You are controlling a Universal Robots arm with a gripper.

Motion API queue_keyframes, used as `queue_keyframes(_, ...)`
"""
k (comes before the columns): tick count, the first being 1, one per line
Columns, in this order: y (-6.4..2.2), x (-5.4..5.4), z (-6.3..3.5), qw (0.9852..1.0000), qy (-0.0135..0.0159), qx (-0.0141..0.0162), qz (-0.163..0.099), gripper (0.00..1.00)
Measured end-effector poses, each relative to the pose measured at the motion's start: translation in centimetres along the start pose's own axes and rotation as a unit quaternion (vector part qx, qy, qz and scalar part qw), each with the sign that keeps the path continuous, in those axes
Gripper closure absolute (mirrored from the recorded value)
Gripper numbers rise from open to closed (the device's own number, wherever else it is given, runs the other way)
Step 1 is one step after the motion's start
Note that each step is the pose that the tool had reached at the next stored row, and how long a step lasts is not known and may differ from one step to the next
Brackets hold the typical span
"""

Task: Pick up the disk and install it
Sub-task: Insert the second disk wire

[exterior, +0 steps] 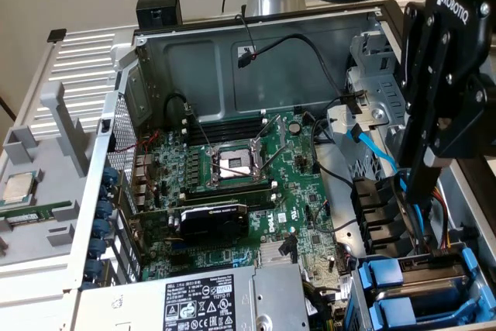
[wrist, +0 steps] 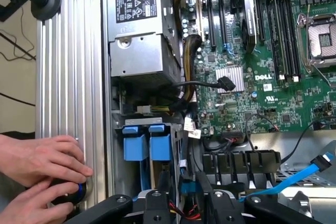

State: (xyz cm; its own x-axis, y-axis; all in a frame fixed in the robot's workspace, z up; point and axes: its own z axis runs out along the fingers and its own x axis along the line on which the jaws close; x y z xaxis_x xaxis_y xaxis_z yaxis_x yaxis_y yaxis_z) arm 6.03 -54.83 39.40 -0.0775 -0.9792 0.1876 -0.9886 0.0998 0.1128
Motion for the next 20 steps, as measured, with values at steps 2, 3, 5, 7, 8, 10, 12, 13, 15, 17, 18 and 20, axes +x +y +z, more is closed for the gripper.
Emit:
queue_keyframes(2,-0.03,0.03,0.16,1.0,0.0001,-0.0015,0.0,0.67)
queue_keyframes(3,-0.04,0.05,0.23,1.0,0.0003,-0.0025,0.0,0.67)
queue_keyframes(5,-0.06,0.03,0.45,1.0,0.0004,-0.0039,-0.001,0.67)
queue_keyframes(7,-0.09,-0.03,0.72,1.0,0.0007,-0.0059,-0.001,0.67)
queue_keyframes(8,-0.11,-0.05,0.83,1.0,0.0007,-0.007,-0.001,0.67)
queue_keyframes(10,-0.11,-0.06,0.92,1.0,0.001,-0.0086,-0.001,0.67)
queue_keyframes(12,-0.12,-0.07,0.94,1.0,0.0011,-0.0092,-0.002,0.67)
queue_keyframes(13,-0.16,-0.08,0.97,1.0,0.001,-0.0094,-0.002,0.67)
queue_keyframes(15,-0.21,-0.09,1.01,1.0,0.0011,-0.0097,-0.002,0.67)
queue_keyframes(17,-0.21,-0.11,1.05,1.0,0.001,-0.0097,-0.002,0.67)
queue_keyframes(18,-0.21,-0.13,1.06,1.0,0.0009,-0.0097,-0.002,0.67)
queue_keyframes(20,-0.21,-0.16,1.04,1.0,0.0011,-0.0097,-0.002,0.67)
